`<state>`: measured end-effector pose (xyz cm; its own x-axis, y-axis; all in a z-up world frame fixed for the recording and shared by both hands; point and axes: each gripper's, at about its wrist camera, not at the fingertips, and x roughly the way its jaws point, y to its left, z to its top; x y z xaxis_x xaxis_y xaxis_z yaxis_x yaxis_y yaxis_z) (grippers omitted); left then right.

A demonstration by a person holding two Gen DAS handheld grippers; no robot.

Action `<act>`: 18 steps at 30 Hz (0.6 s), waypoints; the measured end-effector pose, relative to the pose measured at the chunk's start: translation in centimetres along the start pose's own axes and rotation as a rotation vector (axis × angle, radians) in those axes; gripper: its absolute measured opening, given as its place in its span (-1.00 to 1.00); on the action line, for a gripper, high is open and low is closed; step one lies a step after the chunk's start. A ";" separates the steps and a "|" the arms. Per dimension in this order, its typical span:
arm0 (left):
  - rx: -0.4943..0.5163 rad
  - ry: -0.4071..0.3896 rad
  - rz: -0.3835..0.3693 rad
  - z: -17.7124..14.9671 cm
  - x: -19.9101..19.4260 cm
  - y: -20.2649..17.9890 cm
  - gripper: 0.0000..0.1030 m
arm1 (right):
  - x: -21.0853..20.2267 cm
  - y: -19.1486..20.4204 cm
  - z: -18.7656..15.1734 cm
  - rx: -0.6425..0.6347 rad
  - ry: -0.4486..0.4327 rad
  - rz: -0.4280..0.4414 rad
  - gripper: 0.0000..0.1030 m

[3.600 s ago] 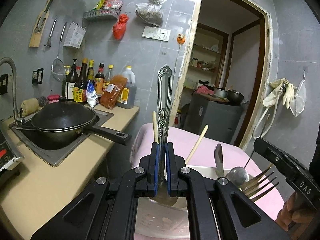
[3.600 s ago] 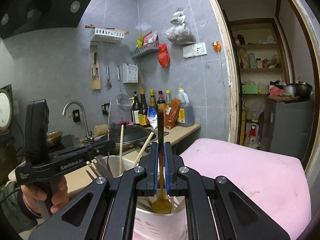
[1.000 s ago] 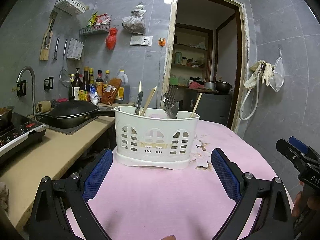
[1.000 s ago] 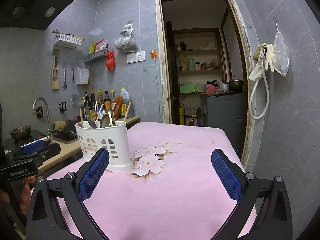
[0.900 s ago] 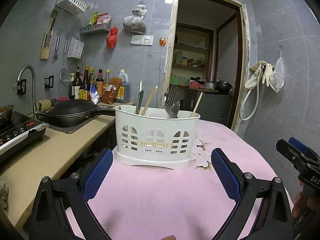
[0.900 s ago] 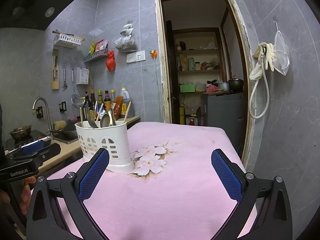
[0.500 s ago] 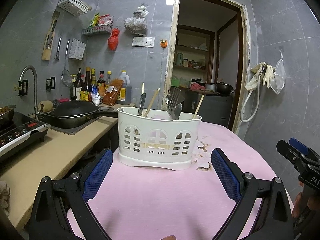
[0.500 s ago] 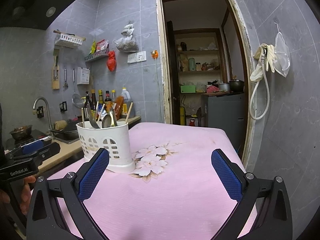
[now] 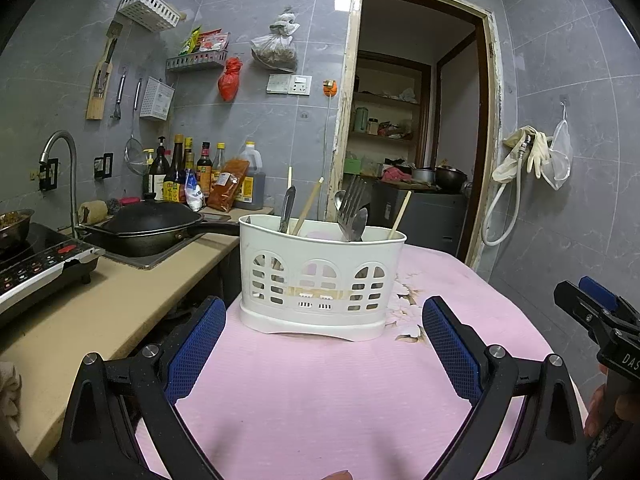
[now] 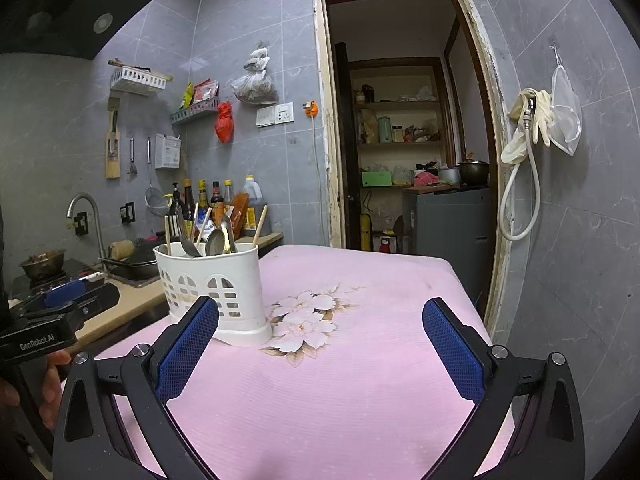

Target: Organize utensils

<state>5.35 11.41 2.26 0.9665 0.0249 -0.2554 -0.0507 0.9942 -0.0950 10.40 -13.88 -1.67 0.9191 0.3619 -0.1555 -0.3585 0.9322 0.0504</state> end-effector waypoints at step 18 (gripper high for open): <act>0.009 0.022 0.017 -0.6 0.5 -0.2 0.87 | 0.0 0.5 -0.1 -0.001 0.011 0.007 1.00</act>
<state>5.72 11.18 1.62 0.9597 0.0397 -0.2781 -0.0649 0.9945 -0.0823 10.22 -13.35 -1.71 0.9148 0.3684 -0.1657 -0.3652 0.9295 0.0506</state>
